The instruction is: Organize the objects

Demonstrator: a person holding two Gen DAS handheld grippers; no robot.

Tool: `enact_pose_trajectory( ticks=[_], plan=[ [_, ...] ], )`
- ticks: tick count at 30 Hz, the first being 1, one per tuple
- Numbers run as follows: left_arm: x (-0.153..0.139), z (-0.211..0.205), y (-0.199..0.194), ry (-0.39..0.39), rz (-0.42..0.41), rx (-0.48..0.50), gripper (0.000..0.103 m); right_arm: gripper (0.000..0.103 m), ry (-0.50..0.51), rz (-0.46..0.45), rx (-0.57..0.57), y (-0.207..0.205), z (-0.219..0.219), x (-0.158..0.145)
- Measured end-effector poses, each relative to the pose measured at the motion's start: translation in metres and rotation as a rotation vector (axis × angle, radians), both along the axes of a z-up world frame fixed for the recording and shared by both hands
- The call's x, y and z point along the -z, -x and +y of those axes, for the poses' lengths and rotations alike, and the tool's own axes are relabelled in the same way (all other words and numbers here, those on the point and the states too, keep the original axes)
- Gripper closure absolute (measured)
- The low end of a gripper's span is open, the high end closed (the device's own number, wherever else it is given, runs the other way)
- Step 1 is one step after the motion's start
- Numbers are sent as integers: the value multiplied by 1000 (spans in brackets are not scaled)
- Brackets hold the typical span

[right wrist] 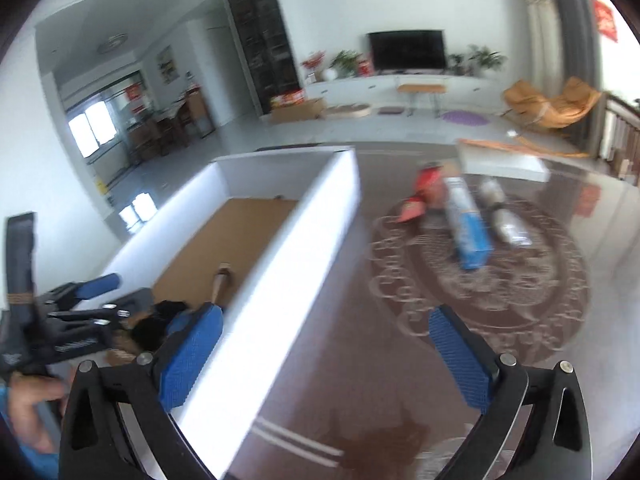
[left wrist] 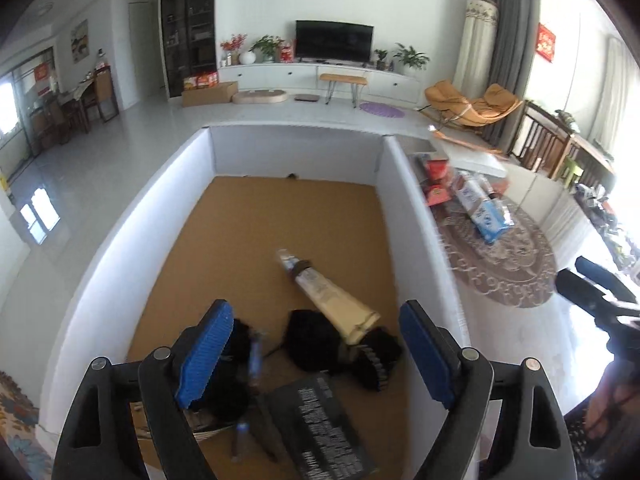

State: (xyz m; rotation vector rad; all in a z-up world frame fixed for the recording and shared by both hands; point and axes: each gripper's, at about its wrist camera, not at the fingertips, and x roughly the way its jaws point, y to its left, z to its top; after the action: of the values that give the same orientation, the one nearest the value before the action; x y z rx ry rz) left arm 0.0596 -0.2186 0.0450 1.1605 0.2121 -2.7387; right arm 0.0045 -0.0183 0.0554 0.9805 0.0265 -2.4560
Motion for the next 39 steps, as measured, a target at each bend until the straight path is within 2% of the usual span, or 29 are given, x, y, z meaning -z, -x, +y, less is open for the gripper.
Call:
enact_pose_trajectory(
  ticks=[3, 4, 5, 7, 10, 11, 14, 17, 25, 33, 39],
  plan=[
    [-15, 59, 11, -49, 45, 156, 18, 0, -60, 18, 185, 7, 62, 24],
    [-18, 79, 16, -62, 53, 213, 15, 0, -80, 13, 243, 13, 82, 33],
    [-20, 100, 20, -68, 56, 266, 8, 0, -98, 3, 294, 15, 98, 42],
    [-22, 141, 27, -87, 57, 352, 2, 0, -136, -39, 366, 34, 125, 62],
    [-9, 191, 35, -141, 31, 460, 2, 0, -192, -105, 444, 49, 153, 85],
    [-2, 205, 38, -136, 23, 477, 2, 0, -200, -122, 470, 51, 161, 90],
    [29, 232, 50, -57, -21, 457, 2, 0, -203, -146, 520, 52, 176, 96],
    [61, 236, 62, 8, -69, 400, 2, 0, -215, -180, 550, 53, 184, 106],
    [111, 209, 91, 31, -134, 242, 2, 0, -225, -213, 598, 56, 191, 116],
    [131, 204, 109, 65, -157, 204, 2, 0, -212, -215, 598, 55, 189, 117],
    [132, 203, 113, 62, -160, 198, 0, 0, -209, -213, 600, 55, 188, 117]
  ],
)
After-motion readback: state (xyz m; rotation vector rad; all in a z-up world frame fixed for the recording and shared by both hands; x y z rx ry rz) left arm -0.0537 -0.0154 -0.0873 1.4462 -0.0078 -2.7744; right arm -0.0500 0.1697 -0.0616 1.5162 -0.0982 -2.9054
